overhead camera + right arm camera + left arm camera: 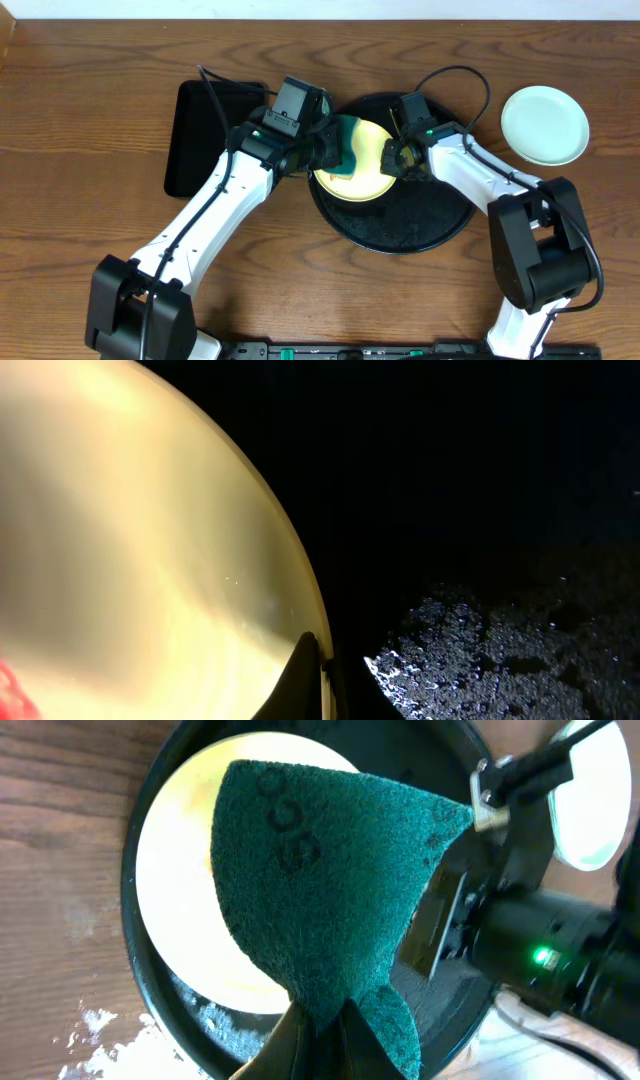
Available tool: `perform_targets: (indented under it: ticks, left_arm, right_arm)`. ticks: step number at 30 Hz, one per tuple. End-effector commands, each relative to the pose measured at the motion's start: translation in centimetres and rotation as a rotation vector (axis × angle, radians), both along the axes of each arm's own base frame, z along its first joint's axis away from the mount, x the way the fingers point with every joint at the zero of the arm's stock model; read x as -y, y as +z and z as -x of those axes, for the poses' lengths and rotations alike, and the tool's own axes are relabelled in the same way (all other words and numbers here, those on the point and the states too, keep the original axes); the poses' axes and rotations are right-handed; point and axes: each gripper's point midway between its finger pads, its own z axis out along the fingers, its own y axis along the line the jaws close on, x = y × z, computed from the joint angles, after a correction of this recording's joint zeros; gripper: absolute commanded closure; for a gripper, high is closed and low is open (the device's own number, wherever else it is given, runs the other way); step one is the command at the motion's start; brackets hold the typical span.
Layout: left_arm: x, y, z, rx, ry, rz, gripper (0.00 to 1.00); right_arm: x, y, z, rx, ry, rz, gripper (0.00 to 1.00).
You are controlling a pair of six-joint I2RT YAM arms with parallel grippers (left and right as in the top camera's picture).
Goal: Clean dirty plates on tray and stack at the side
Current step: 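Scrub the yellow plate's sauce with the sponge while right gripper holds rim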
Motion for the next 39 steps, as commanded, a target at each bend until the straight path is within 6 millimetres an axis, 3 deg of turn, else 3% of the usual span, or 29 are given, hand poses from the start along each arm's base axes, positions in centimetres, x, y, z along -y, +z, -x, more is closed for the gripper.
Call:
perform_targets:
  ticks: [1, 4, 17, 21, 31, 34, 39]
  left_arm:
    - [-0.8, -1.6, -0.7, -0.018, 0.087, -0.056, 0.93]
    - [-1.6, -2.7, -1.3, -0.018, 0.125, -0.104, 0.92]
    - [2.1, -6.3, -3.3, -0.029, 0.157, -0.045, 0.93]
    - [1.5, -8.0, -3.8, -0.045, 0.219, -0.078, 0.92]
    - [3.6, -12.1, -2.3, -0.084, 0.169, -0.143, 0.93]
    - [2.7, -12.9, -2.3, -0.059, 0.198, -0.228, 0.93]
    - [-2.0, -13.3, -2.5, -0.001, 0.275, -0.463, 0.93]
  right_arm:
    - [-0.3, -1.5, 1.4, -0.044, -0.034, 0.027, 0.99]
    - [-0.3, -1.5, 1.4, -0.046, -0.047, 0.025, 0.99]
    - [-0.3, -1.5, 1.4, -0.044, -0.047, 0.024, 0.99]
    - [-0.3, -1.5, 1.4, -0.046, -0.047, 0.025, 0.99]
    - [-0.1, -1.6, 1.4, -0.040, -0.052, 0.038, 0.99]
    - [0.0, -1.6, 1.4, -0.041, -0.052, 0.038, 0.99]
    - [0.0, -1.7, 1.5, -0.042, -0.051, 0.039, 0.99]
